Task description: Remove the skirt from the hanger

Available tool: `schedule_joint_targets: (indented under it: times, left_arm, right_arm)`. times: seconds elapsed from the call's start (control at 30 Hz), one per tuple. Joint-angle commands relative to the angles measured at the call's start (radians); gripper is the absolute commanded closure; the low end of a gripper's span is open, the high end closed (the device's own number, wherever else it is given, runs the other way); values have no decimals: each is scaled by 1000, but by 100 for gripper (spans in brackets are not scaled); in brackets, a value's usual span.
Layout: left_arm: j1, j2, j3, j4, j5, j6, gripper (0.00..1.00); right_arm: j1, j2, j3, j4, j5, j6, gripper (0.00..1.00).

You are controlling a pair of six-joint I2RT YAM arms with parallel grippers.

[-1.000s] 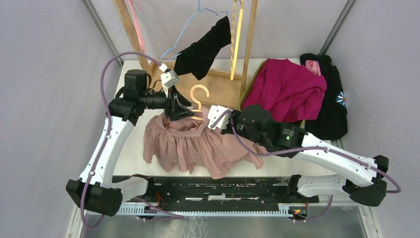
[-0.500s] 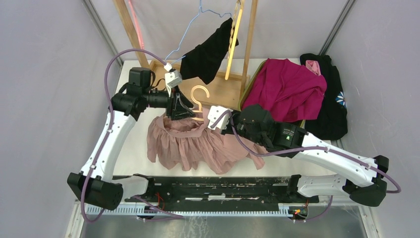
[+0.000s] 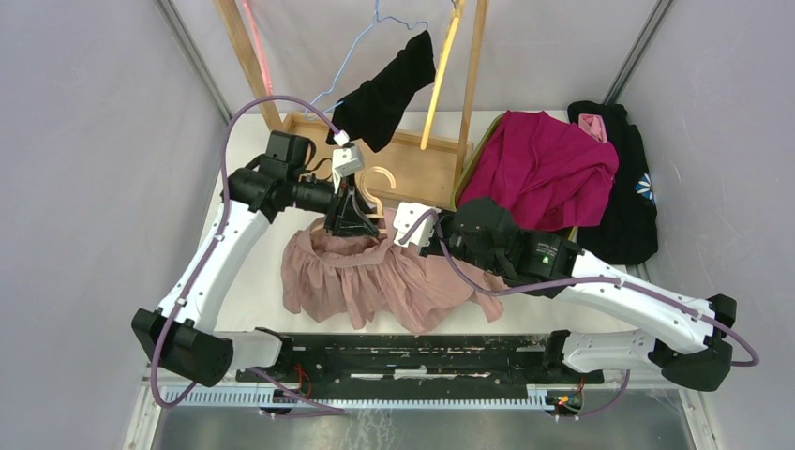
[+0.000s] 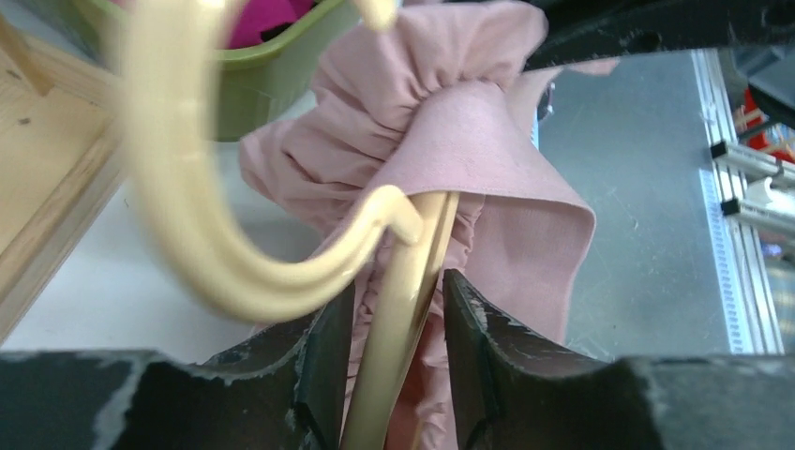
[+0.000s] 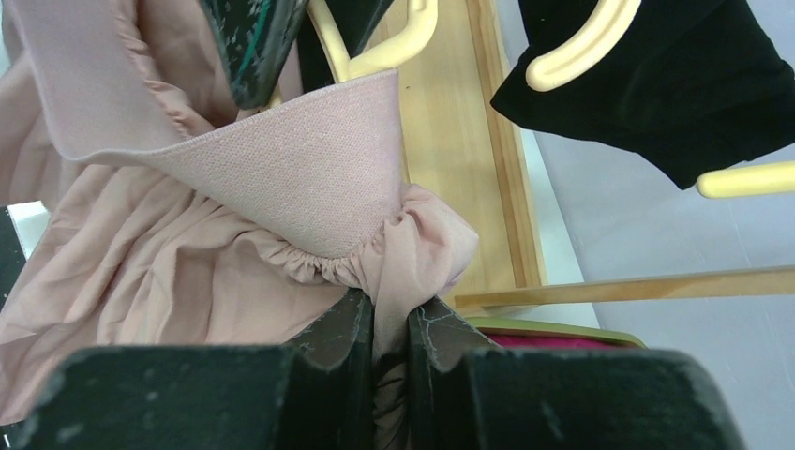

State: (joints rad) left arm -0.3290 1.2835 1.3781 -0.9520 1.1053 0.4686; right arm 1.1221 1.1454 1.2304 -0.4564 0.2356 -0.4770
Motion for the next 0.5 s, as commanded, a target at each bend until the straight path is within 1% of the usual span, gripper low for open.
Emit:
schedule_joint_targets:
  times: [0.0,0.1,0.13,0.17,0.2,0.23,0.3,0.33,0.4,0.47]
  left_arm:
    - [-48,-1,-19,-80,31,70,58]
    - [-74,-11,-58,-82,15,63,66]
    - [-81,-14,-68,-74,-4,59,70]
    - [-85,-21,-81,-53,-16,42,78]
    - [-87,-25,-89,-32,-25,18,88]
    - [-87,-28,-92,-19,-34,7,96]
    - [-89,-33,-94,19,-54,-20,97]
    - [-89,-44,-105,70,-89,-67,97]
    - [-92,-94,-157,220,-188,-191,97]
    - [-92,-146,-200,319,-284,-242,97]
  right_arm:
    - [-22,-29,73,147,23,6,99]
    - [-30,-24,77,144,22,8,99]
    - [-32,-24,78,144,21,9,99]
    - [-35,-23,80,144,20,11,99]
    - [-36,-23,81,144,18,12,99]
    - [-37,-23,82,145,16,13,99]
    - [-37,-21,85,144,16,12,99]
    - [-39,-21,85,144,17,12,99]
    - [-40,-18,86,142,21,10,99]
    - [-40,-15,85,146,33,9,99]
